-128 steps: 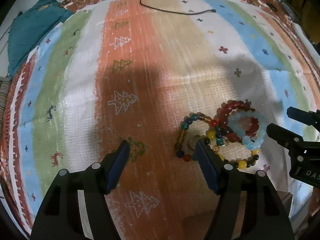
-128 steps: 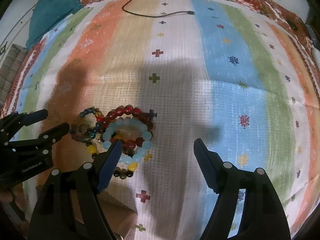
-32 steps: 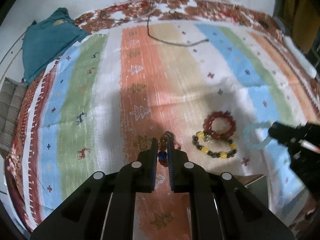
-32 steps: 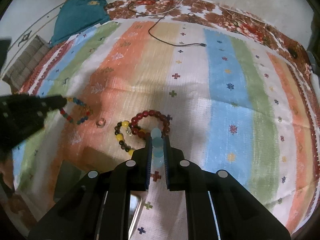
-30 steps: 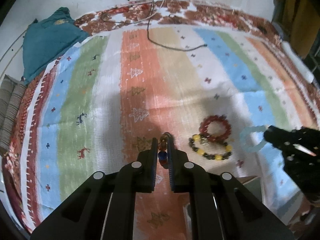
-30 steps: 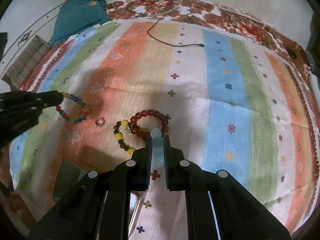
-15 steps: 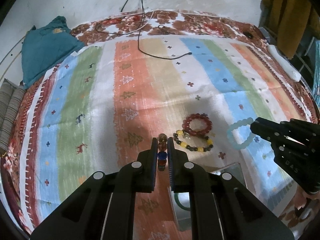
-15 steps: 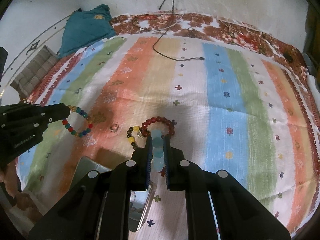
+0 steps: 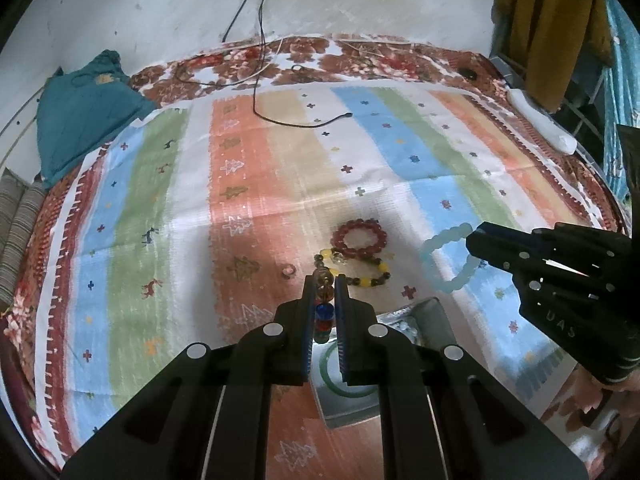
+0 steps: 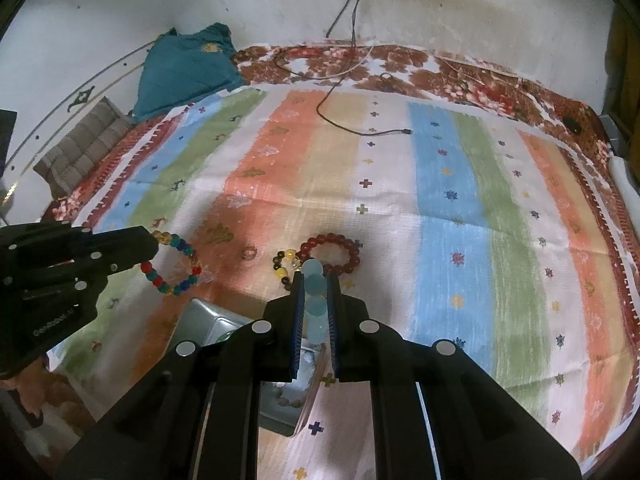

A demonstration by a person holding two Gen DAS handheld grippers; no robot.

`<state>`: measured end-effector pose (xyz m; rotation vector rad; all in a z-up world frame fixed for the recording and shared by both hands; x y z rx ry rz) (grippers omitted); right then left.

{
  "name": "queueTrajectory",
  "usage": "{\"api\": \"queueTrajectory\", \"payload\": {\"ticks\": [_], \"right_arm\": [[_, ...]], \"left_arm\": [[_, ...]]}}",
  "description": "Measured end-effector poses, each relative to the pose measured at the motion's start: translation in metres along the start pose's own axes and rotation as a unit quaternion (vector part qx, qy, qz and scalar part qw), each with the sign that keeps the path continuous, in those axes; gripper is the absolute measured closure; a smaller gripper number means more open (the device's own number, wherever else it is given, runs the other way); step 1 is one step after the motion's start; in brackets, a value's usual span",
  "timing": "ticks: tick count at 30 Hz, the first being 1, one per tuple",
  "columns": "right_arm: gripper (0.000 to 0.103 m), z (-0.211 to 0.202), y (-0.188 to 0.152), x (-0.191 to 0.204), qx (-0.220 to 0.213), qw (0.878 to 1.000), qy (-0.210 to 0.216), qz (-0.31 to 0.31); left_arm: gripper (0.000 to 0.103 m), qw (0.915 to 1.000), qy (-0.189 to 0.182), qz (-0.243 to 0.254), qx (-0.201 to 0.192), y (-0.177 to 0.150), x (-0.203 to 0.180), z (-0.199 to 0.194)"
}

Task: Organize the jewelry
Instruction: 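Lift both held bracelets and carry them over the silver tin, then lower both bracelets into the tin and open both grippers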

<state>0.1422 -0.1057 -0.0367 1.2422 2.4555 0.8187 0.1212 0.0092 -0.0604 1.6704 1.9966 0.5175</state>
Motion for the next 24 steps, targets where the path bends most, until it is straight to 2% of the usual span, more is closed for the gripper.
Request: {"api": "queueTrajectory", "payload": {"ticks": [24], "right_arm": [[0.091, -0.017, -0.029, 0.028, -0.002, 0.999, 0.025, -0.022]], "left_arm": [[0.094, 0.9998, -0.018, 0.008, -0.01, -0.032, -0.014, -0.022]]}}
Point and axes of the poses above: each gripper's, at about its wrist camera, not at the fingertips, and z roughly the way its jaws point, x to its left, y to its top, the point moved 5 cm from there along z, roughly the way its jaws point, and after that the axes turned 5 degrees about -z, right-handed, at the moved point
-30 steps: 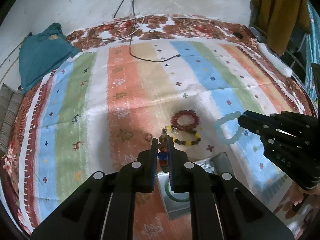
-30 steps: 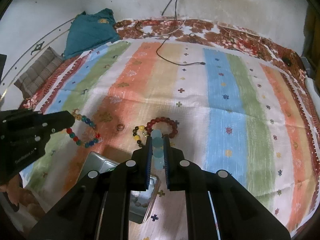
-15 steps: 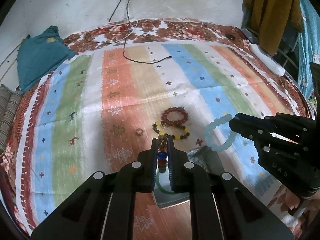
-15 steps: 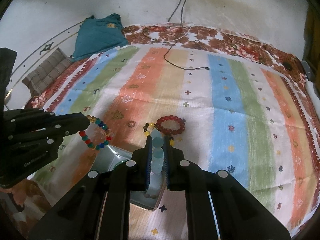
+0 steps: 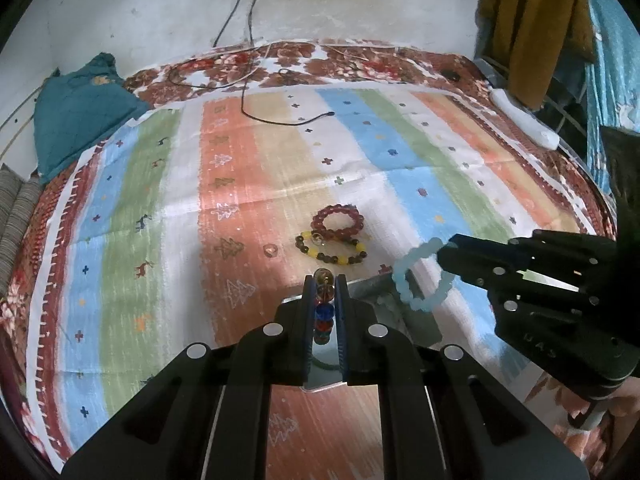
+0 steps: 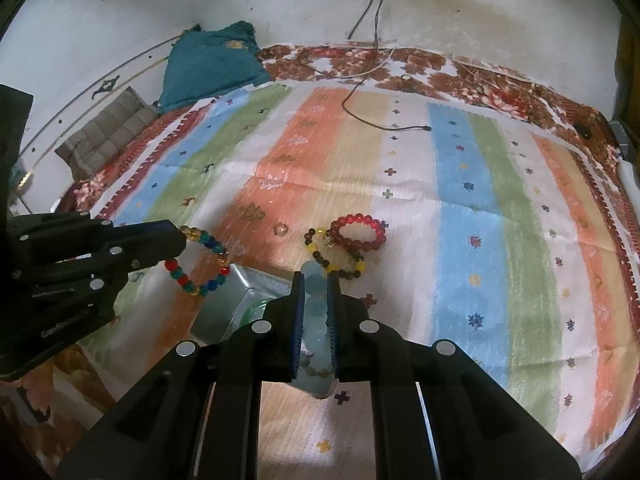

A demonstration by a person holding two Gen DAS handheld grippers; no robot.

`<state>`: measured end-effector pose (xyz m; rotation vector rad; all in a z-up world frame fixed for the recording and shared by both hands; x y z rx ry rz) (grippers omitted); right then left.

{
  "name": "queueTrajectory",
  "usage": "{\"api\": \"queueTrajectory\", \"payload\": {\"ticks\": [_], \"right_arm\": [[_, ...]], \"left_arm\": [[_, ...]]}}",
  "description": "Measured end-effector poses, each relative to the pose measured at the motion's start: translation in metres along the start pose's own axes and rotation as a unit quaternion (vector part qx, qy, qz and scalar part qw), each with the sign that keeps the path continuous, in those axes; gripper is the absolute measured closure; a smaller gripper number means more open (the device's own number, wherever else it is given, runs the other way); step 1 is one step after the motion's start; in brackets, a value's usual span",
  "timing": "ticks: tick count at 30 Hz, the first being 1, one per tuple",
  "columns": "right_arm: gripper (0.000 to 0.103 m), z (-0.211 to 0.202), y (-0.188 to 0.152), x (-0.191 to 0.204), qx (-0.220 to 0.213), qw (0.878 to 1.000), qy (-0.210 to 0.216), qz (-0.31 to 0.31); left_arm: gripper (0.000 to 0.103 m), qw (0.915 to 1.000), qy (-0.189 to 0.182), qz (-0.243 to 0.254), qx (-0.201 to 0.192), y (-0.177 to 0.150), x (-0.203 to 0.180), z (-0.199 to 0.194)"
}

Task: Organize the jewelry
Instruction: 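Lower both bracelets into the tin and open both grippers, then withdraw both grippers toward the red and yellow-black bracelets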

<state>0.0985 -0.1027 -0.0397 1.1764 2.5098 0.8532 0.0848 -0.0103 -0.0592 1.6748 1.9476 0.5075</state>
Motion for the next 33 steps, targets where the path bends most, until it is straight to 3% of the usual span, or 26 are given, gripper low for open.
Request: {"api": "queueTrajectory", "payload": {"ticks": [5, 9, 14, 33], "right_arm": [[0.09, 0.005, -0.002, -0.003, 0.013, 1.0, -0.004, 0.016], [0.074, 0.006, -0.003, -0.018, 0.02, 0.999, -0.029, 0.038], [0.068, 0.011, -0.004, -0.026, 0.033, 0.998, -0.04, 0.047], [0.051, 0.03, 0.004, -0.043, 0.063, 0.995, -0.054, 0.055]], "left_arm": [[0.091, 0.9998, 0.007, -0.008, 0.015, -0.002, 0.002, 0.006], [0.086, 0.9994, 0.021, -0.026, 0.014, 0.0, 0.013, 0.007], [0.071, 0.9989, 0.026, -0.035, 0.017, 0.0, 0.019, 0.009], [0.056, 0.9976, 0.047, -0.019, 0.047, 0.012, 0.022, 0.036]]}}
Point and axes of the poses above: each gripper's, at about its wrist camera, not at the fingertips, and z roughly the way its jaws point, x to its left, y to its top, the point moved 5 cm from there along z, roughly the way its jaws point, and after that the axes turned 5 degrees about -z, right-handed, at the moved point
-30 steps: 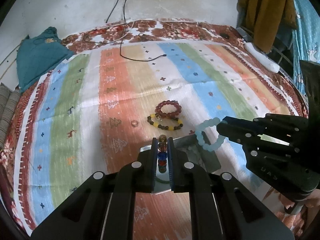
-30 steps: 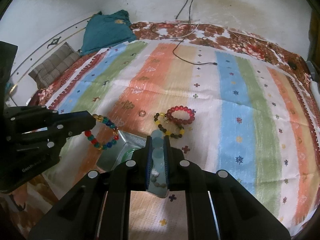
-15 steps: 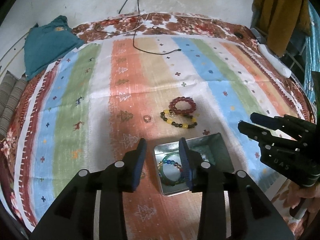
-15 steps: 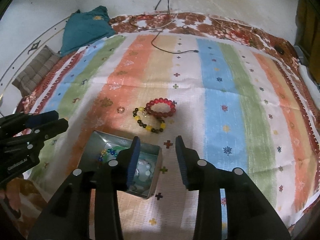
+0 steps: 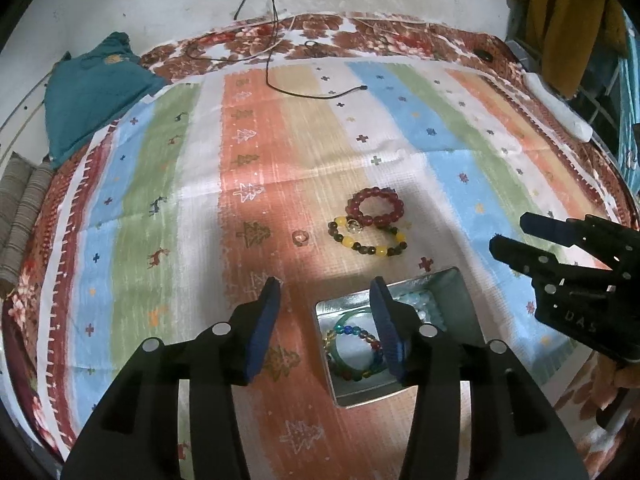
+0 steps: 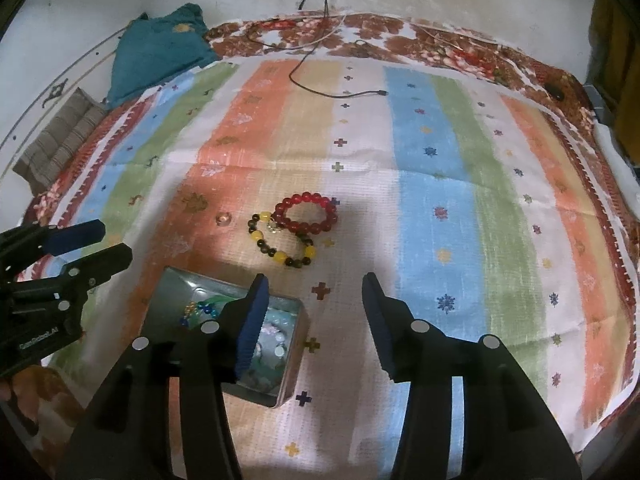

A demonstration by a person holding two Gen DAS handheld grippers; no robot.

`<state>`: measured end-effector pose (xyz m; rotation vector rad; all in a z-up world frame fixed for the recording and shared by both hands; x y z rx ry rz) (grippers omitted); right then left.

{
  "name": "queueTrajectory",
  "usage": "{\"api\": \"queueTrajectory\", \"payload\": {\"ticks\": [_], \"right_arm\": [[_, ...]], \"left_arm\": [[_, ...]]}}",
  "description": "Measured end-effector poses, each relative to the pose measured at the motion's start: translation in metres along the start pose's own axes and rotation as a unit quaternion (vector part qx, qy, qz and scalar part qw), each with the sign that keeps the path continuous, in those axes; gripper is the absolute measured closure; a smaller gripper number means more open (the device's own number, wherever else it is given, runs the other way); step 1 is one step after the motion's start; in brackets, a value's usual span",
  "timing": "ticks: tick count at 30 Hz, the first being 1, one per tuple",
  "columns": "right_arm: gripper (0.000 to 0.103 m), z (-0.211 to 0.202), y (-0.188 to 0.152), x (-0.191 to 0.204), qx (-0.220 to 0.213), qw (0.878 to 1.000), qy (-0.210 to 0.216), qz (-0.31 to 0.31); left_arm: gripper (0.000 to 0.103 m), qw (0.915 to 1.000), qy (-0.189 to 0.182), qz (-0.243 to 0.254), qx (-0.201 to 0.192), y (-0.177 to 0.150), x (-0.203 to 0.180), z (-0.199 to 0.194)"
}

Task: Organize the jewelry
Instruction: 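Withdraw both grippers toward the red and yellow-black bracelets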

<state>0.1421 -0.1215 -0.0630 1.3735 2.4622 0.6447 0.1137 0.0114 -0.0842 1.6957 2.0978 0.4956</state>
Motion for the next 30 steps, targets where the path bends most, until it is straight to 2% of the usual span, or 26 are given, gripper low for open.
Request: {"api": "queueTrajectory", "payload": {"ticks": [12, 15, 26, 30], "right_arm": [[0.039, 0.023, 0.017, -0.016, 0.02, 1.0, -0.019, 0.009], [0.038, 0.031, 0.022, -0.021, 0.026, 0.999, -0.013, 0.017], [0.038, 0.063, 0.032, -0.032, 0.059, 0.998, -0.013, 0.033], [0.038, 0.072, 0.036, -0.036, 0.064, 0.997, -0.014, 0.038]], "left_arm": [[0.055, 0.9994, 0.017, 0.006, 0.031, 0.02, 0.002, 0.035], [0.055, 0.9993, 0.01, 0.005, 0.036, 0.025, 0.0, 0.041], [0.054, 0.9975, 0.032, 0.013, 0.062, 0.032, 0.006, 0.074], [0.054, 0.9972, 0.026, 0.005, 0.07, 0.038, 0.008, 0.084]]}}
Point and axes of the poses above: each gripper's, at about its wrist camera, not at the fingertips, and z roughly the way its jaws point, x to its left, y to its top, the point moved 5 cm from there along z, roughly the way its jaws point, and after that the axes turned 5 degrees about -z, right-handed, at the moved point
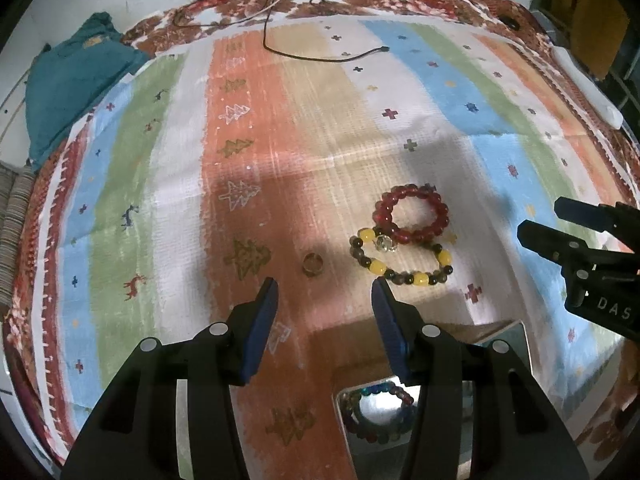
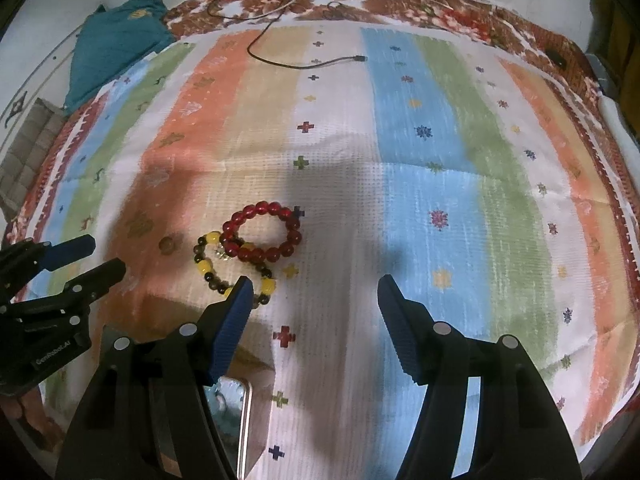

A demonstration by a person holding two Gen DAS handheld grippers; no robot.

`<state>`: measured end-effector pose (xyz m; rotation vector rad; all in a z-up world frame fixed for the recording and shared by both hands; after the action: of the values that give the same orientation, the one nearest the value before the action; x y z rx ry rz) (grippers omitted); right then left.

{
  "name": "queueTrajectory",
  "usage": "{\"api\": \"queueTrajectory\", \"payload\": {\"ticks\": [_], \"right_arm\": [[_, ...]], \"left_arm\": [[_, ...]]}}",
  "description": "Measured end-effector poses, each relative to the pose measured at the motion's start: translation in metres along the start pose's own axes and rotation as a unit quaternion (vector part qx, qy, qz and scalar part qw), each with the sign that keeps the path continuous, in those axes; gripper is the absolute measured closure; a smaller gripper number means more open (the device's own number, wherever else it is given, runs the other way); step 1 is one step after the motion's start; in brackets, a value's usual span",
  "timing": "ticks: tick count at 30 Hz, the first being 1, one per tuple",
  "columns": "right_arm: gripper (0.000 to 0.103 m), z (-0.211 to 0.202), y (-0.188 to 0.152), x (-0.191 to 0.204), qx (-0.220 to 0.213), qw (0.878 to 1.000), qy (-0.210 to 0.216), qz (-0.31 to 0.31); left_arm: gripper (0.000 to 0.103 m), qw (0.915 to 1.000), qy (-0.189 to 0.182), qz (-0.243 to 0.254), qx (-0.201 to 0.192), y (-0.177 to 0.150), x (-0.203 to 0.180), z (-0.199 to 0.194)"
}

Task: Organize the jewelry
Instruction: 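Withdraw both grippers toward the red and yellow-black bracelets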

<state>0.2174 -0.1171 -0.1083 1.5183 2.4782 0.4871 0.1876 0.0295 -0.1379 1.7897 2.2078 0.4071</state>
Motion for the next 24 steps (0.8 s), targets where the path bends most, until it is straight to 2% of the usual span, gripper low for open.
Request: {"api": "queueTrajectory", "payload": {"ticks": [24], "right_arm": [[0.038, 0.057, 0.025, -0.003, 0.034, 0.999, 0.018, 0.013]], "left_arm": [[0.054, 0.9987, -0.022, 0.03, 0.036, 0.019, -0.005, 0.062]]}}
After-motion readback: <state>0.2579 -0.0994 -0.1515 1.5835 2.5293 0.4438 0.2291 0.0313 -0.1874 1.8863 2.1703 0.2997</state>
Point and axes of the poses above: each gripper's, at about its wrist camera, not at the fingertips, and z roughly the way its jaws point, x to its left, y to its top, the point moved 5 cm from there along z, roughly the way its jaws point, and after that the axes turned 5 degrees about -z, right-handed, at the moved point
